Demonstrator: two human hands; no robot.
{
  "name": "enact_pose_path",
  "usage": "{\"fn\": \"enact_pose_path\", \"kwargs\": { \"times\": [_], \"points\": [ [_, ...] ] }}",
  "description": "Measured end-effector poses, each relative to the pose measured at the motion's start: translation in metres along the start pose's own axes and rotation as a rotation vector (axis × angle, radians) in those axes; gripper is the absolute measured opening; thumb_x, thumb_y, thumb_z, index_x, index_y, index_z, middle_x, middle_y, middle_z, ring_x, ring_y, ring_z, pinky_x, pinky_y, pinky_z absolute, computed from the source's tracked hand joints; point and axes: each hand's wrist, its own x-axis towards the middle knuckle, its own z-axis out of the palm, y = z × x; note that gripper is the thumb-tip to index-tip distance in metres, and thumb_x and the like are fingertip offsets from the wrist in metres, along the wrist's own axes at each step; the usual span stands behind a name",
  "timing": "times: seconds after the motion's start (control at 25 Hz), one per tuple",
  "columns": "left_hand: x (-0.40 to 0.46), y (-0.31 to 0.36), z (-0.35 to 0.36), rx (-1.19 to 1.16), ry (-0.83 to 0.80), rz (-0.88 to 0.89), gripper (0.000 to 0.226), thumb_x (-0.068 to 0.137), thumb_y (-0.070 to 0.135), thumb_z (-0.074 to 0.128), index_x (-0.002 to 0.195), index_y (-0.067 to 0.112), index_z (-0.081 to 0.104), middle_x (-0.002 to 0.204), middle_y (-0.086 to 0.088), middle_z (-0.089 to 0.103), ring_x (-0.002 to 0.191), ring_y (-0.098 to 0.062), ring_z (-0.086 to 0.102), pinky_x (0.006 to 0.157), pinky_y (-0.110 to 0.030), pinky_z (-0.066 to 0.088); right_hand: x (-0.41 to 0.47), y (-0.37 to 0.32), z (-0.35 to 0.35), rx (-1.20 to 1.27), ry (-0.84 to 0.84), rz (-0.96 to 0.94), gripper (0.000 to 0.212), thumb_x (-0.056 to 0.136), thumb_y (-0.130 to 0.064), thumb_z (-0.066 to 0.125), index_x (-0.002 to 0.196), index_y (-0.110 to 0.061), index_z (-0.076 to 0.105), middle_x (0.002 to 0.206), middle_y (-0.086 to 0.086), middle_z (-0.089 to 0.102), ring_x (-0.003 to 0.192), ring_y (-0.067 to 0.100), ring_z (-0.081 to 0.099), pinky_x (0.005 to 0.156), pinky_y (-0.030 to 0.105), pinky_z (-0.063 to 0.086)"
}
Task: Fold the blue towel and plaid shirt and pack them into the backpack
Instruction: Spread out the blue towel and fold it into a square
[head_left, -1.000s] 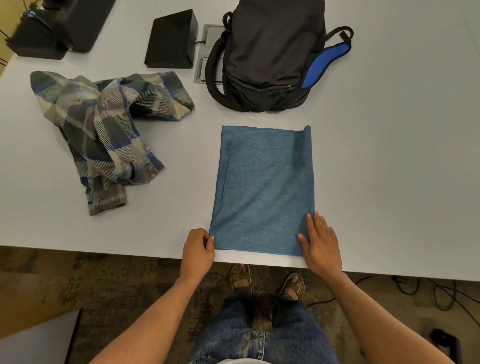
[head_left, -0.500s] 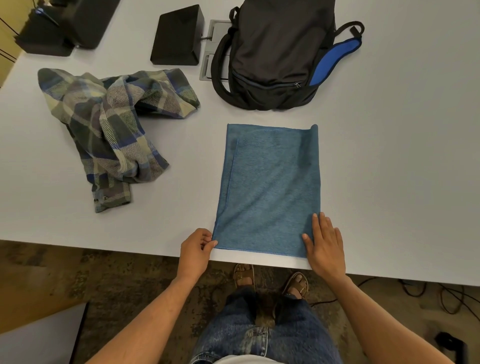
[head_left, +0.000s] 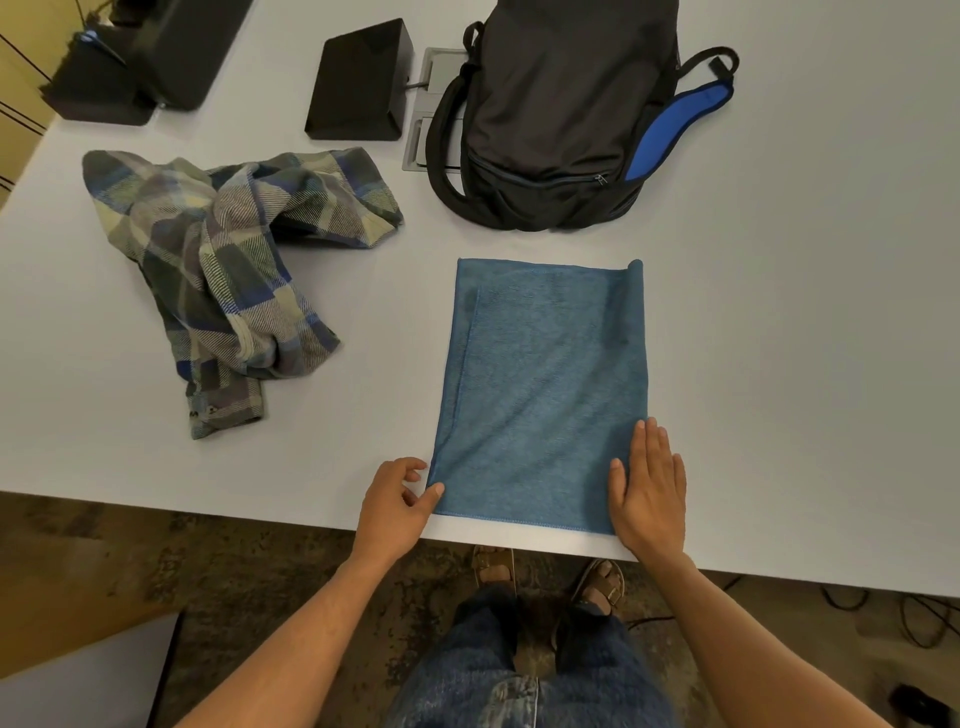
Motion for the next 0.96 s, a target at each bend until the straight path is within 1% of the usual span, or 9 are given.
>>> {"fn": "enact_pose_path", "kwargs": {
  "times": [0.08, 0.16, 0.28, 0.4, 0.6, 0.68, 0.8, 0.88, 0.96],
  "points": [
    [0.011, 0.011, 0.001, 0.007, 0.054, 0.008, 0.022, 0.09, 0.034, 0.067, 0.109, 0.026, 0.058, 0.102, 0.009, 0.053, 0.082, -0.006, 0.058, 0.074, -0.023, 0.049, 0.005, 0.003, 0.002, -0.006, -0.006, 0.022, 0.066, 0.101, -0.048, 0.014, 0.158, -0.017, 0.003, 0.165, 0.002, 0.004, 0.152, 0.016, 0.0, 0.124, 0.042, 0.002],
    [0.029, 0.023, 0.003, 0.026, 0.081, 0.051, 0.017, 0.092, 0.032, 0.065, 0.105, 0.023, 0.06, 0.104, 0.005, 0.054, 0.084, -0.003, 0.057, 0.078, -0.025, 0.049, 0.006, 0.007, 0.005, -0.035, -0.019, 0.027, 0.068, 0.1, -0.052, 0.011, 0.158, -0.017, 0.001, 0.165, 0.003, 0.003, 0.152, 0.016, -0.002, 0.123, 0.042, 0.0],
    [0.065, 0.049, 0.006, 0.052, 0.084, 0.123, 0.013, 0.093, 0.03, 0.064, 0.101, 0.019, 0.064, 0.104, 0.002, 0.056, 0.088, -0.01, 0.058, 0.081, -0.027, 0.047, 0.006, 0.009, 0.008, -0.058, -0.018, 0.022, 0.071, 0.1, -0.058, 0.01, 0.158, -0.019, -0.002, 0.165, 0.0, -0.002, 0.151, 0.014, -0.007, 0.123, 0.041, -0.004],
    [0.106, 0.077, 0.011, 0.048, 0.093, 0.166, 0.015, 0.093, 0.026, 0.064, 0.1, 0.014, 0.065, 0.104, 0.0, 0.057, 0.09, -0.014, 0.058, 0.083, -0.026, 0.045, 0.007, 0.009, 0.01, -0.1, -0.003, 0.014, 0.073, 0.099, -0.06, 0.014, 0.158, -0.018, 0.001, 0.165, -0.001, 0.0, 0.152, 0.014, -0.006, 0.123, 0.043, -0.003],
    [0.168, 0.116, 0.027, 0.032, 0.132, 0.106, 0.025, 0.095, 0.033, 0.061, 0.103, 0.01, 0.067, 0.105, -0.001, 0.056, 0.089, -0.014, 0.056, 0.08, -0.023, 0.041, 0.007, 0.011, 0.012, -0.133, -0.003, 0.021, 0.075, 0.099, -0.062, 0.018, 0.158, -0.018, 0.002, 0.165, -0.001, 0.001, 0.152, 0.015, -0.005, 0.123, 0.046, 0.0],
    [0.186, 0.13, 0.033, 0.005, 0.14, 0.047, 0.029, 0.095, 0.039, 0.058, 0.09, 0.011, 0.067, 0.091, -0.001, 0.062, 0.081, -0.015, 0.057, 0.073, -0.027, 0.042, 0.008, 0.011, 0.011, -0.142, -0.011, 0.028, 0.076, 0.098, -0.063, 0.016, 0.158, -0.018, 0.004, 0.165, -0.001, 0.001, 0.152, 0.015, -0.004, 0.123, 0.048, -0.001],
    [0.209, 0.15, 0.038, -0.111, 0.118, -0.118, 0.043, 0.095, 0.044, 0.057, 0.065, 0.014, 0.051, 0.068, -0.002, 0.054, 0.064, -0.016, 0.049, 0.063, -0.03, 0.039, 0.009, 0.01, 0.013, -0.144, -0.006, 0.044, 0.076, 0.098, -0.064, 0.014, 0.158, -0.017, 0.008, 0.165, 0.0, 0.005, 0.152, 0.015, 0.0, 0.122, 0.049, -0.002],
    [0.221, 0.163, 0.043, -0.129, 0.113, -0.163, 0.049, 0.093, 0.042, 0.059, 0.057, 0.018, 0.037, 0.059, 0.0, 0.043, 0.056, -0.014, 0.04, 0.057, -0.029, 0.034, 0.01, 0.011, 0.013, -0.148, -0.004, 0.044, 0.077, 0.097, -0.064, 0.015, 0.158, -0.017, 0.007, 0.165, 0.0, 0.005, 0.152, 0.015, 0.0, 0.122, 0.049, -0.002],
    [0.229, 0.173, 0.046, -0.175, 0.119, -0.179, 0.053, 0.091, 0.036, 0.064, 0.055, 0.022, 0.028, 0.055, 0.004, 0.033, 0.053, -0.013, 0.032, 0.053, -0.028, 0.028, 0.011, 0.011, 0.012, -0.143, -0.016, 0.048, 0.076, 0.098, -0.063, 0.015, 0.158, -0.018, 0.006, 0.165, -0.001, 0.004, 0.152, 0.014, -0.001, 0.123, 0.049, -0.002]
  ]
}}
